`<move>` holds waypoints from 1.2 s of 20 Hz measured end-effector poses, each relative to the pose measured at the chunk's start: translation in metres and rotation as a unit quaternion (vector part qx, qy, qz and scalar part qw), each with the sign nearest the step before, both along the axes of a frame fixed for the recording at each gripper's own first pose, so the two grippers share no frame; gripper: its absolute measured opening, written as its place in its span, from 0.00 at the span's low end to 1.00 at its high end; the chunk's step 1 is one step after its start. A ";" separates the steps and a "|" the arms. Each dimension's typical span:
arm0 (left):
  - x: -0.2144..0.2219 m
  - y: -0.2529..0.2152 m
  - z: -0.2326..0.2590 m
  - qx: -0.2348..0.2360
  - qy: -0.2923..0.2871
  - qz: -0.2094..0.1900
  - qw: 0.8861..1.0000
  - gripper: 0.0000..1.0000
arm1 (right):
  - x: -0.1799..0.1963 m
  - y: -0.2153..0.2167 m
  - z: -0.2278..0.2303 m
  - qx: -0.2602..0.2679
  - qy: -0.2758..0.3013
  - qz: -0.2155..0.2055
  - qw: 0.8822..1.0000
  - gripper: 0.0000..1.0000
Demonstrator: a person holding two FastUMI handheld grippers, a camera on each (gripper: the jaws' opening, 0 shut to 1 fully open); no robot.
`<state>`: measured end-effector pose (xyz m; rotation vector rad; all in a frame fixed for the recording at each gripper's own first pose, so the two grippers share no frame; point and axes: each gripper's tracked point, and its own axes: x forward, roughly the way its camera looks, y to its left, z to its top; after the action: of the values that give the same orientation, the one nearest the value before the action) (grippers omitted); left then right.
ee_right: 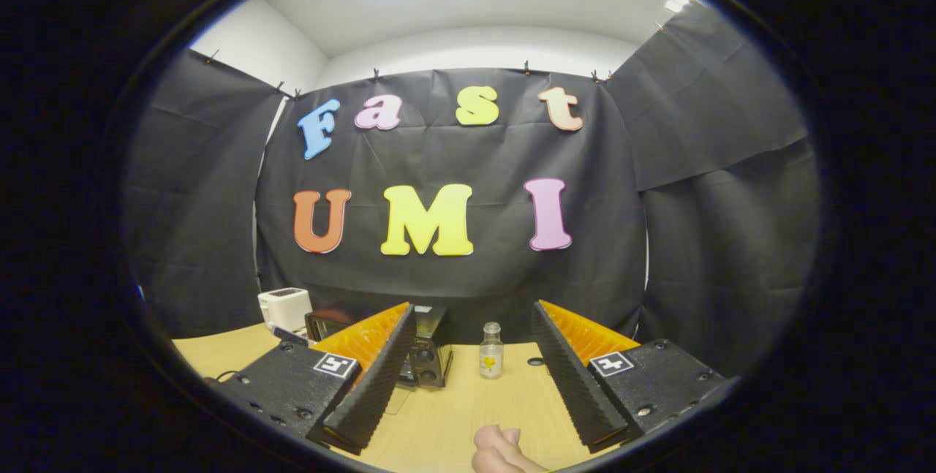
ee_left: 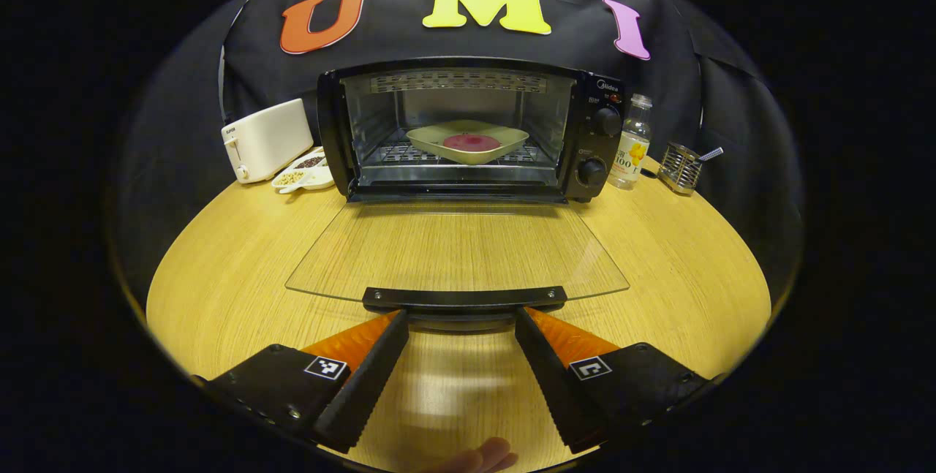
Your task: Open the electric oven with the left hand, put the food in, and close the electric oven.
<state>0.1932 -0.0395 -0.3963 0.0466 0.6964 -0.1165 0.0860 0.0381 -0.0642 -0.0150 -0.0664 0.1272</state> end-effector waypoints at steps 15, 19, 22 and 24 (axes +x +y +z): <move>0.028 -0.003 0.069 -0.014 -0.065 0.002 0.998 0.96 | -0.015 -0.013 0.006 0.006 -0.003 -0.015 1.000 1.00; 0.041 -0.003 0.089 -0.015 -0.086 -0.002 0.996 0.96 | -0.013 -0.021 0.003 0.006 -0.001 -0.024 1.000 1.00; 0.053 -0.003 0.104 -0.019 -0.100 -0.002 0.995 0.97 | -0.012 -0.028 0.001 0.006 0.002 -0.030 1.000 1.00; 0.063 -0.003 0.114 -0.022 -0.115 -0.001 0.993 0.97 | -0.010 -0.031 0.000 0.004 0.002 -0.030 1.000 1.00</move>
<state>0.2562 -0.0422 -0.2821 0.0180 0.4637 -0.1267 0.0758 0.0074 -0.0640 -0.0085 -0.0629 0.0671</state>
